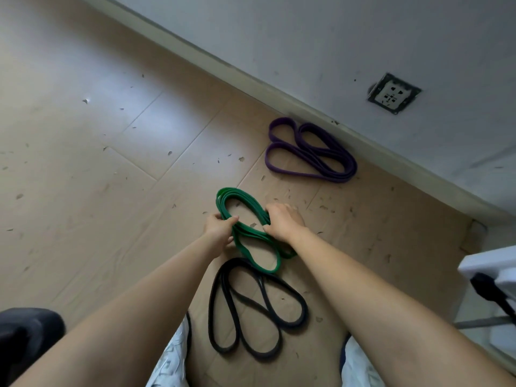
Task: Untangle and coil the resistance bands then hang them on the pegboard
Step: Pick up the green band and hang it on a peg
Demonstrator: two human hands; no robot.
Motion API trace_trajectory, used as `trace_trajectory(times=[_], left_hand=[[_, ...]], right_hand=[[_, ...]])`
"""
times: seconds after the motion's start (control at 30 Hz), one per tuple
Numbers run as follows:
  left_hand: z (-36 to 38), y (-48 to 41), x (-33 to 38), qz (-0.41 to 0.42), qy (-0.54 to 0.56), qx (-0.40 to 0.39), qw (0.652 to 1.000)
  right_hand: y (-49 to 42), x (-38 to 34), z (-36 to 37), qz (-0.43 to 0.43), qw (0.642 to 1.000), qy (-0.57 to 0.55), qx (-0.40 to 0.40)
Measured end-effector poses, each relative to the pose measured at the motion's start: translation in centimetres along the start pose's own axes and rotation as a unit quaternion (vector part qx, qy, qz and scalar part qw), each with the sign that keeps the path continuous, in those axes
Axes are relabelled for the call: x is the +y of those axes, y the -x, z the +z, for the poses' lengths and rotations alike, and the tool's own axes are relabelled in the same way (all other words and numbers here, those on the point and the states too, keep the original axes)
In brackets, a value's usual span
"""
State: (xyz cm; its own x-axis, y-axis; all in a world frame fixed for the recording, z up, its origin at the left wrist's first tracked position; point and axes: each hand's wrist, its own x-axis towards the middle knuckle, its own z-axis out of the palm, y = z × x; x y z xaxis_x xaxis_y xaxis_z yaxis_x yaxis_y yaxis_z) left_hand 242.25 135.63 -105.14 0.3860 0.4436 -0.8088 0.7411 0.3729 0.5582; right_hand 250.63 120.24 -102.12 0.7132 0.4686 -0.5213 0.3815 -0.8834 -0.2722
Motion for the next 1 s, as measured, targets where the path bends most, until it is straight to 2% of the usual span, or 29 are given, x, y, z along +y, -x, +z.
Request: trace_trajectory(times=[0.17, 0.3, 0.4, 0.6, 0.77, 1.0], left_hand=[[0.2, -0.5, 0.8, 0.007, -0.086, 0.053, 0.995], [0.3, -0.1, 1.1, 0.037, -0.116, 0.039, 0.992], [0.4, 0.9, 1.5, 0.057, -0.091, 0.007, 0.994], [0.4, 3.0, 3.4, 0.081, -0.042, -0.113, 0.989], [1.0, 7.0, 6.2, 0.158, -0.115, -0.230, 0.953], [1.0, 15.2, 11.9, 0.343, -0.204, -0.204, 0.894]], right_hand=[[0.6, 1.1, -0.5, 0.021, 0.999, -0.038, -0.010], [1.5, 2.6, -1.5, 0.049, 0.995, -0.081, 0.003], [2.3, 3.1, -2.7, 0.071, 0.988, -0.139, -0.007], [4.6, 3.8, -6.9, 0.091, 0.961, -0.261, 0.011], [7.3, 5.1, -12.1, 0.092, 0.960, -0.263, 0.000], [12.2, 5.9, -19.6, 0.049, 0.970, -0.227, 0.065]])
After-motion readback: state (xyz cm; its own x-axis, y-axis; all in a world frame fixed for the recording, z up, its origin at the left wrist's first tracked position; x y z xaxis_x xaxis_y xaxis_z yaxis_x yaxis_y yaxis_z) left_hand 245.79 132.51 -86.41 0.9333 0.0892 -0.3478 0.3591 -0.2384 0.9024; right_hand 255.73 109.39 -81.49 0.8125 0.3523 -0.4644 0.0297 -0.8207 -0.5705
